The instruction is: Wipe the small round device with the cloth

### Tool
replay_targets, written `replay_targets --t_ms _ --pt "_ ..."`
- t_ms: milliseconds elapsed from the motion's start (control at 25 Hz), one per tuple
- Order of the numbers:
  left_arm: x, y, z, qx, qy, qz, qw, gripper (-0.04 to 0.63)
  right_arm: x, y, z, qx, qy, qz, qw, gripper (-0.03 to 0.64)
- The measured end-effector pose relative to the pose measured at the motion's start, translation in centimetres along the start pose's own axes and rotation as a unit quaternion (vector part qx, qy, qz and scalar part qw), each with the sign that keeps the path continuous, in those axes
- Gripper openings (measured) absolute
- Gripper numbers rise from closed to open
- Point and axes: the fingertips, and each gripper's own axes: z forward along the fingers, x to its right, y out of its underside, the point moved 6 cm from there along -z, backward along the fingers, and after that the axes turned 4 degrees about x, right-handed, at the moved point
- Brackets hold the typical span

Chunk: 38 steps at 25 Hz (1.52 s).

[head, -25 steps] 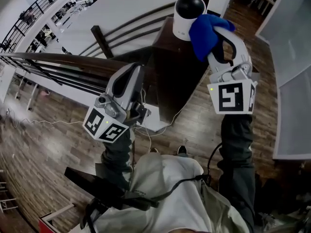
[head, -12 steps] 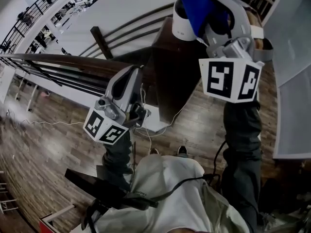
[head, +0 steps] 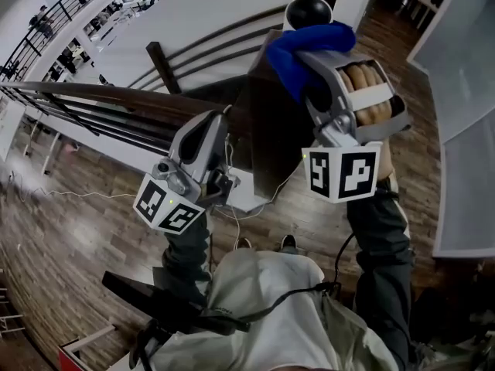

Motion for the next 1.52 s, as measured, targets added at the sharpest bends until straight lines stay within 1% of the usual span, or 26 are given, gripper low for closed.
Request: replay_targets --t_ms 40,120,200,280,320,360,400,480,560,600,720,840,920,1000,1080,1160,1240,1280,1320,1400,1440,1520 --pt "0.0 0.0 0.0 0.0 0.001 -0.001 1.0 -0.009 -0.4 -0.1 0.0 0.006 -0.005 0.003 1.0 0.081" --pt "0.1 0.0 0.1 0.0 0.003 -0.004 1.0 -0.009 -0.1 0.0 -0.3 0.023 -0.002 0.029 0.999 0.081" --pt "0.2 0.0 0.1 -0.003 0.005 -0.005 1.0 -0.009 1.4 0.3 -1.0 0.034 0.019 0.058 0.998 0.081" --pt "0.3 0.0 0.1 -0.005 0.007 -0.006 0.9999 -0.009 4.1 0.8 -1.4 0.026 0.053 0.061 0.996 0.081" --pt "0.3 0.1 0.1 -0.004 0.008 -0.007 0.9999 -0.009 5.6 1.0 -1.3 0.017 0.064 0.056 0.996 0.081" --pt "0.3 0.1 0.3 -0.003 0.009 -0.008 0.9999 -0.009 7.2 1.1 -1.0 0.01 0.066 0.05 0.996 0.081" --pt "0.4 0.2 0.4 -0.003 0.011 -0.009 0.9999 -0.009 8.5 1.1 -0.4 0.006 0.058 0.045 0.997 0.081" --pt "0.6 0.3 0.6 -0.002 0.015 -0.013 0.9998 -0.009 10.4 1.1 1.4 0.002 0.02 0.036 0.999 0.081" --pt "0.8 0.3 0.5 -0.002 0.017 -0.016 0.9997 -0.009 10.8 1.1 3.1 -0.007 -0.022 0.017 1.0 0.081" --pt "0.9 0.3 0.4 -0.002 0.017 -0.017 0.9997 -0.009 10.5 1.0 3.8 -0.013 -0.036 0.002 0.999 0.081" --pt "1.0 0.4 -0.1 -0.003 0.014 -0.02 0.9997 -0.009 8.7 -0.3 4.2 -0.025 -0.055 -0.048 0.997 0.081" --pt "0.8 0.2 -0.2 -0.003 0.012 -0.019 0.9997 -0.009 5.9 -1.9 4.8 -0.023 -0.079 -0.096 0.992 0.081" --pt "0.9 0.1 -0.3 -0.002 0.011 -0.019 0.9998 -0.009 4.0 -2.7 5.1 -0.021 -0.097 -0.118 0.988 0.081" --pt "0.9 0.3 -0.4 -0.003 0.011 -0.018 0.9998 -0.009 2.2 -3.1 4.9 -0.025 -0.12 -0.125 0.985 0.081" --pt "0.8 0.6 -0.6 -0.004 0.01 -0.019 0.9998 -0.009 0.6 -3.2 4.6 -0.027 -0.146 -0.116 0.982 0.081" --pt "0.6 0.8 -0.7 -0.005 0.009 -0.021 0.9997 -0.009 -0.1 -3.2 4.1 -0.021 -0.154 -0.108 0.982 0.081" --pt "0.5 1.0 -0.6 -0.007 0.01 -0.023 0.9997 -0.009 0.4 -3.4 3.3 -0.002 -0.14 -0.098 0.985 0.081" --pt "0.5 1.0 -0.6 -0.007 0.011 -0.024 0.9996 -0.009 1.4 -3.5 2.7 0.013 -0.119 -0.087 0.989 0.081" --pt "0.5 1.0 -0.5 -0.007 0.011 -0.025 0.9996 -0.009 2.9 -3.4 2.1 0.028 -0.086 -0.074 0.993 0.081" --pt "0.5 1.1 -0.4 -0.006 0.012 -0.028 0.9995 -0.009 6.8 -2.2 0.8 0.049 -0.002 -0.036 0.998 0.081" --pt "0.5 1.1 -0.4 -0.006 0.012 -0.029 0.9995 -0.009 8.8 -1.2 0.2 0.055 0.038 -0.011 0.998 0.081" --pt "0.5 1.1 -0.3 -0.005 0.013 -0.028 0.9995 -0.009 12.0 1.4 -0.3 0.062 0.104 0.046 0.992 0.081"
